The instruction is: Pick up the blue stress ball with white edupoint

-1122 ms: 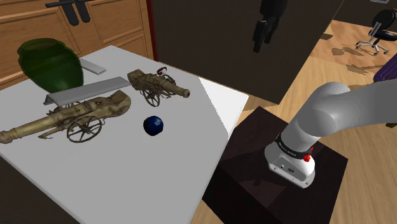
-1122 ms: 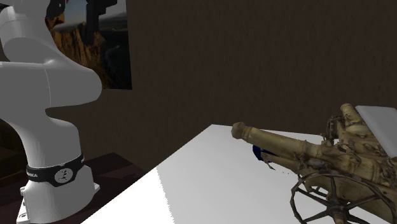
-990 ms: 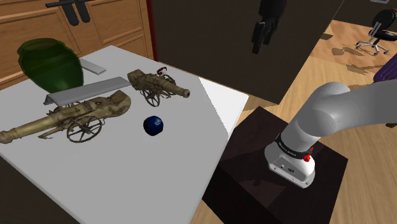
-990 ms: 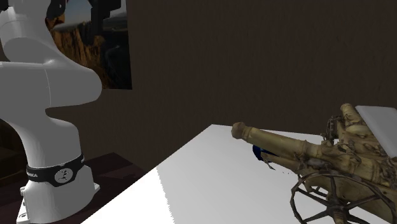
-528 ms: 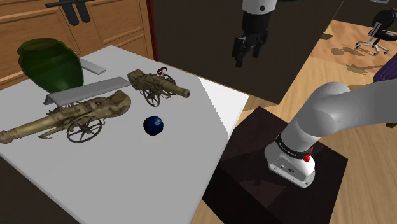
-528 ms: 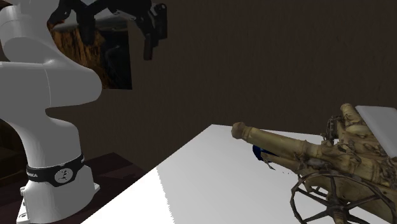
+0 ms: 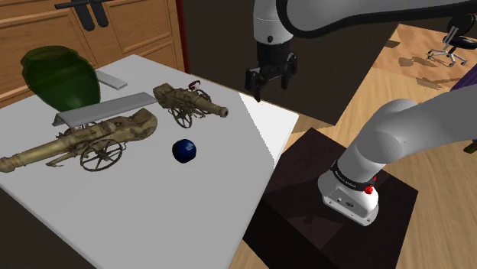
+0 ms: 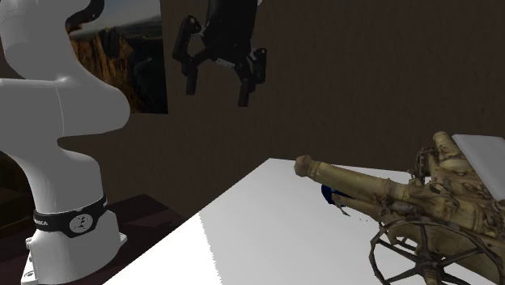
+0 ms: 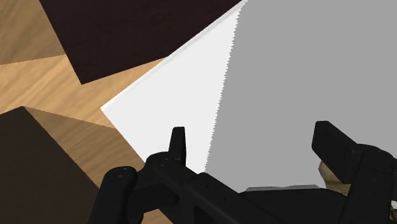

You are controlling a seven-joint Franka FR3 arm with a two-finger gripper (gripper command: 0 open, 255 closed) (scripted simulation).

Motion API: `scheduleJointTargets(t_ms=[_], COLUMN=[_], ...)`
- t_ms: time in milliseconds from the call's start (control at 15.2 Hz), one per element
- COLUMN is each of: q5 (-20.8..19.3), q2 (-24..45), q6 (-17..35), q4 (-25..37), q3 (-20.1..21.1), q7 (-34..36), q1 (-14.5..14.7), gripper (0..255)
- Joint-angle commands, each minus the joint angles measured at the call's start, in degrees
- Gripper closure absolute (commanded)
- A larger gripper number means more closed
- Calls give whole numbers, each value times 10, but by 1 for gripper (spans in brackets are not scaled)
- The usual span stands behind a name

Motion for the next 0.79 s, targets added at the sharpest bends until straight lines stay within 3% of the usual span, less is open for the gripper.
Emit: scheduleJointTargets(t_ms=[0,396,594,726], q5=[8,-20,-71,-126], q2=[31,167,262,343], q6=[13,53,66,66], q4=[15,91,142,181], q3=[41,165,232,271], q7=[62,248,359,446], q1=[-9,-61,-94,-108], gripper=[0,0,0,0])
